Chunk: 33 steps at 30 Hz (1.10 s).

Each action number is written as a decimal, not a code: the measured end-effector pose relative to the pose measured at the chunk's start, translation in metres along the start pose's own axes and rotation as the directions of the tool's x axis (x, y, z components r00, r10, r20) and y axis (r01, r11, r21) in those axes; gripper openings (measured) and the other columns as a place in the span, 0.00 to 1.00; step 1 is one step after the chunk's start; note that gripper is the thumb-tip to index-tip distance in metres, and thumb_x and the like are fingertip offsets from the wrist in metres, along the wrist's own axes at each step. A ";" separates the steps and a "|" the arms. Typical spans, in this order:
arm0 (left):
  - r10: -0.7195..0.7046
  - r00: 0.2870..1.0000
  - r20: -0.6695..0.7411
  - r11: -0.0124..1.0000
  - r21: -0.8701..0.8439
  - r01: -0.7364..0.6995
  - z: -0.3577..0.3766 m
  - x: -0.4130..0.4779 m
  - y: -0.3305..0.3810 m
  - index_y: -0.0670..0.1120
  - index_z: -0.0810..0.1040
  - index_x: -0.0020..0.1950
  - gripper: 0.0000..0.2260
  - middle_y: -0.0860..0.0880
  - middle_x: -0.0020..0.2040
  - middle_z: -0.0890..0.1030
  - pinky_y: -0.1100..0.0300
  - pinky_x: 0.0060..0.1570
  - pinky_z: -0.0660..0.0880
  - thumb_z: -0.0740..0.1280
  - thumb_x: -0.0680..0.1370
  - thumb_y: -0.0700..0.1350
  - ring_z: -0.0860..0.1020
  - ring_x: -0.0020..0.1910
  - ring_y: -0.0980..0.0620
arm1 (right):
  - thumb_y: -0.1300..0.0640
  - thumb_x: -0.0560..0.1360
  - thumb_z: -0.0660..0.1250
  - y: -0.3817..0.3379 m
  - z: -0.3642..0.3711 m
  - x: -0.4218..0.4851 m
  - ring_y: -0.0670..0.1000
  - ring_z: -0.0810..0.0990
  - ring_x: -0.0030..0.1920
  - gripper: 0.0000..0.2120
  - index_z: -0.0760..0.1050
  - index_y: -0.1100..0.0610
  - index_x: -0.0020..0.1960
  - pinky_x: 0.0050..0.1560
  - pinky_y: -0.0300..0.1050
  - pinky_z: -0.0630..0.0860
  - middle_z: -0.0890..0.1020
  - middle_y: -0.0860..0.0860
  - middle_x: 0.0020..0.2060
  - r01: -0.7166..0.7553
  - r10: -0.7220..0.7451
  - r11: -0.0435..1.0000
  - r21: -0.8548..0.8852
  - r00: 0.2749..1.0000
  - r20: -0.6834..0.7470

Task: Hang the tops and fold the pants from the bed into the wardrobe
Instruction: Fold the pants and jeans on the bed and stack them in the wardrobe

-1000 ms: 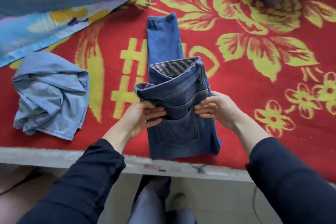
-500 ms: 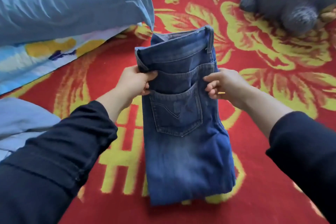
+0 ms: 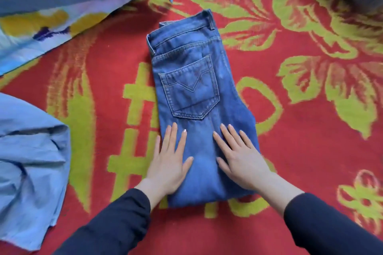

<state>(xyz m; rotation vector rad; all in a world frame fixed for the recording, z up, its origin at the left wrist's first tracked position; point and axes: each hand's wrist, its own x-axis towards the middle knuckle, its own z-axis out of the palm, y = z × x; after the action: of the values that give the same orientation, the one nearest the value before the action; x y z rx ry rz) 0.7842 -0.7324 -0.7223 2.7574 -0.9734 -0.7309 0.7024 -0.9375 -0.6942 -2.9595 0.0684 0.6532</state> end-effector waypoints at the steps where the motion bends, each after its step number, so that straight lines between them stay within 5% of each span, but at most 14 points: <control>1: 0.038 0.999 -0.006 0.999 0.025 -0.037 0.007 -0.011 0.006 0.43 0.57 0.77 0.34 0.40 0.78 0.50 0.46 0.72 0.47 0.50 0.76 0.61 0.47 0.77 0.44 | 0.44 0.74 0.54 0.003 0.005 -0.011 0.59 0.66 0.73 0.31 0.68 0.58 0.73 0.71 0.55 0.56 0.67 0.58 0.73 0.024 -0.023 1.000 -0.020 1.000 0.012; 5: 0.152 0.988 0.014 0.987 0.046 -0.153 0.026 -0.042 0.027 0.40 0.62 0.75 0.37 0.37 0.77 0.57 0.46 0.70 0.52 0.55 0.74 0.63 0.54 0.77 0.41 | 0.37 0.74 0.55 0.018 0.024 -0.046 0.59 0.60 0.75 0.36 0.64 0.58 0.75 0.71 0.56 0.55 0.64 0.60 0.74 0.147 -0.144 0.986 -0.082 0.989 0.038; 8: 0.140 0.987 0.081 0.987 0.069 -0.145 0.028 -0.054 0.036 0.37 0.57 0.77 0.45 0.33 0.76 0.52 0.46 0.72 0.49 0.60 0.69 0.65 0.50 0.77 0.37 | 0.34 0.69 0.60 0.028 0.029 -0.061 0.61 0.59 0.75 0.43 0.62 0.59 0.76 0.72 0.56 0.53 0.62 0.61 0.74 0.281 -0.277 0.953 -0.116 0.959 0.051; 12: 0.103 0.976 0.191 0.940 0.303 -0.158 0.023 -0.059 0.044 0.36 0.33 0.75 0.45 0.31 0.72 0.31 0.42 0.74 0.39 0.62 0.74 0.50 0.33 0.74 0.33 | 0.55 0.66 0.62 0.029 0.040 -0.072 0.63 0.63 0.74 0.37 0.62 0.63 0.75 0.71 0.58 0.55 0.63 0.63 0.74 0.313 -0.318 0.927 -0.206 0.948 0.013; 14: 0.082 0.984 0.161 0.929 0.345 -0.134 0.025 -0.059 0.044 0.34 0.39 0.76 0.36 0.29 0.74 0.38 0.42 0.75 0.46 0.57 0.77 0.44 0.41 0.75 0.32 | 0.59 0.68 0.56 0.024 0.050 -0.074 0.63 0.63 0.73 0.35 0.60 0.64 0.75 0.72 0.59 0.57 0.63 0.63 0.73 0.250 -0.263 0.942 -0.223 0.964 -0.027; 16: 0.089 0.992 0.085 0.942 0.317 -0.111 0.034 -0.061 0.043 0.33 0.56 0.75 0.26 0.29 0.74 0.55 0.42 0.72 0.59 0.50 0.77 0.39 0.57 0.74 0.32 | 0.60 0.71 0.53 0.021 0.059 -0.073 0.62 0.66 0.72 0.31 0.61 0.64 0.74 0.72 0.58 0.59 0.67 0.62 0.72 0.208 -0.228 0.955 -0.211 0.971 -0.073; 18: 0.100 0.993 0.056 0.950 0.293 -0.112 0.039 -0.065 0.043 0.34 0.65 0.72 0.25 0.31 0.71 0.65 0.44 0.68 0.66 0.47 0.75 0.37 0.65 0.71 0.35 | 0.61 0.72 0.52 0.020 0.057 -0.072 0.60 0.72 0.68 0.28 0.68 0.65 0.71 0.70 0.59 0.62 0.73 0.60 0.68 0.206 -0.230 0.963 -0.175 0.965 -0.130; 23: 0.119 0.988 0.102 0.982 0.135 -0.132 0.016 -0.081 0.047 0.33 0.69 0.69 0.29 0.33 0.69 0.69 0.47 0.66 0.69 0.66 0.69 0.41 0.70 0.69 0.38 | 0.59 0.70 0.56 0.020 0.031 -0.078 0.57 0.81 0.58 0.24 0.79 0.64 0.61 0.58 0.57 0.75 0.82 0.57 0.58 0.265 -0.280 0.959 -0.101 0.938 -0.204; 26: 0.160 0.916 0.367 0.971 0.107 -0.212 -0.009 -0.098 0.050 0.38 0.53 0.77 0.31 0.39 0.78 0.54 0.54 0.75 0.54 0.61 0.77 0.43 0.55 0.77 0.44 | 0.57 0.69 0.63 0.015 0.009 -0.103 0.58 0.81 0.57 0.21 0.78 0.59 0.61 0.57 0.55 0.77 0.82 0.56 0.57 0.254 -0.257 0.961 0.111 0.966 0.011; 28: 0.156 0.797 0.583 0.985 -0.030 -0.171 -0.028 -0.112 0.056 0.44 0.63 0.74 0.24 0.42 0.76 0.63 0.54 0.71 0.62 0.56 0.78 0.43 0.64 0.73 0.45 | 0.56 0.72 0.61 0.007 -0.016 -0.123 0.56 0.81 0.53 0.14 0.77 0.55 0.56 0.52 0.49 0.76 0.83 0.53 0.52 0.132 -0.215 0.958 0.256 0.920 0.328; 30: 0.200 0.713 0.672 0.978 -0.187 -0.098 -0.047 -0.121 0.063 0.48 0.76 0.51 0.09 0.45 0.53 0.81 0.55 0.51 0.74 0.58 0.75 0.42 0.79 0.51 0.44 | 0.58 0.70 0.62 0.002 -0.038 -0.130 0.52 0.78 0.38 0.04 0.75 0.55 0.42 0.41 0.46 0.73 0.82 0.53 0.37 0.010 -0.221 0.933 0.359 0.803 0.553; 31: 0.218 0.668 0.712 0.966 -0.254 -0.045 -0.055 -0.123 0.065 0.48 0.74 0.40 0.04 0.48 0.39 0.80 0.57 0.41 0.73 0.60 0.74 0.42 0.77 0.39 0.48 | 0.59 0.68 0.64 0.000 -0.050 -0.130 0.50 0.77 0.33 0.01 0.74 0.55 0.38 0.37 0.45 0.72 0.80 0.52 0.32 -0.058 -0.238 0.911 0.407 0.733 0.637; 33: 0.235 0.600 0.764 0.934 -0.349 0.080 -0.075 -0.118 0.062 0.48 0.69 0.31 0.10 0.54 0.27 0.71 0.60 0.30 0.65 0.65 0.72 0.43 0.69 0.27 0.55 | 0.60 0.66 0.68 0.002 -0.072 -0.120 0.47 0.75 0.30 0.06 0.72 0.53 0.32 0.33 0.43 0.72 0.76 0.48 0.28 -0.156 -0.263 0.875 0.457 0.639 0.722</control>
<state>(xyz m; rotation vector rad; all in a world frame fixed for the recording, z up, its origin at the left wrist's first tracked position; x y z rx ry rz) 0.7066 -0.7105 -0.5921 1.9908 -0.9204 -2.0059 0.6231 -0.9450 -0.5789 -1.9717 0.0522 1.5695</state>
